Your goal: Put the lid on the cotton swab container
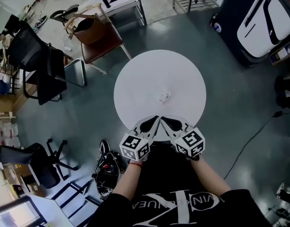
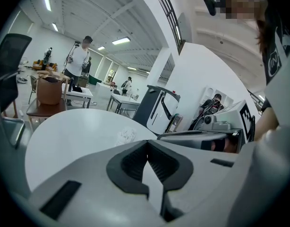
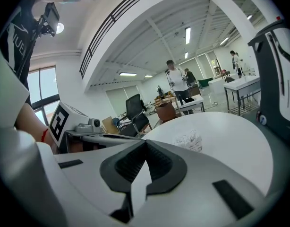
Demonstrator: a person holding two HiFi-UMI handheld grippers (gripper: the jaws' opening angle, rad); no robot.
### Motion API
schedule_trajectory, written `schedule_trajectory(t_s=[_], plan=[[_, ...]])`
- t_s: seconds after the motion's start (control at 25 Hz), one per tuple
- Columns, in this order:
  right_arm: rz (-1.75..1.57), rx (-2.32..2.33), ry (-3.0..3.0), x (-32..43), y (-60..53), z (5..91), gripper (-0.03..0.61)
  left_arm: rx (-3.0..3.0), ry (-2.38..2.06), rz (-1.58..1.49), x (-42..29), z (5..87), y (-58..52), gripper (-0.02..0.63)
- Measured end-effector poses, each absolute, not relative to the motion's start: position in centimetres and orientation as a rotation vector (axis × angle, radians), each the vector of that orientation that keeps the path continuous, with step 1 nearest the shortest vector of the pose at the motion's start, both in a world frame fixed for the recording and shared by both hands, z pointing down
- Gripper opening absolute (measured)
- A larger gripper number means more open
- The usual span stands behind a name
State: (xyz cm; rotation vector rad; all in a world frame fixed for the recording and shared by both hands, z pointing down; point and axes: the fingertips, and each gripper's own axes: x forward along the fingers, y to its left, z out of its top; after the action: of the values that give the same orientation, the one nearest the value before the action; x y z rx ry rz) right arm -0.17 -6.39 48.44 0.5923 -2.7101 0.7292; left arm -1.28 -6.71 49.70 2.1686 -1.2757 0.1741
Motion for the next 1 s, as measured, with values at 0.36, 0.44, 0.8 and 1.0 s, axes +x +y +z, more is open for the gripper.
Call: schedule_trajectory(t_s=[0.36,0.44,0.8,1.0], plan=[[0.746,0.713,-2.614,-0.4,-9.4,50.9,0.002,2.128,-1.232,0.258,-5.2,53.5,-8.5,0.006],[0.749,0.758,-2.592,-0.1,-10.2,51.0,0.002,2.13,-1.216,0.258,-5.7,53.9,-9.6,0.006],[0.76,0.93,-2.434,0.4,-13.8,53.2,0.003,2.14,-1.119,0.22,-7.8,55.4,-13.9,0.008],[0.791,0.978,-2.371,0.8,-14.9,54.3,0.003,2.127,-1.108,0.261,-9.2,57.4,-15.8,0.008]])
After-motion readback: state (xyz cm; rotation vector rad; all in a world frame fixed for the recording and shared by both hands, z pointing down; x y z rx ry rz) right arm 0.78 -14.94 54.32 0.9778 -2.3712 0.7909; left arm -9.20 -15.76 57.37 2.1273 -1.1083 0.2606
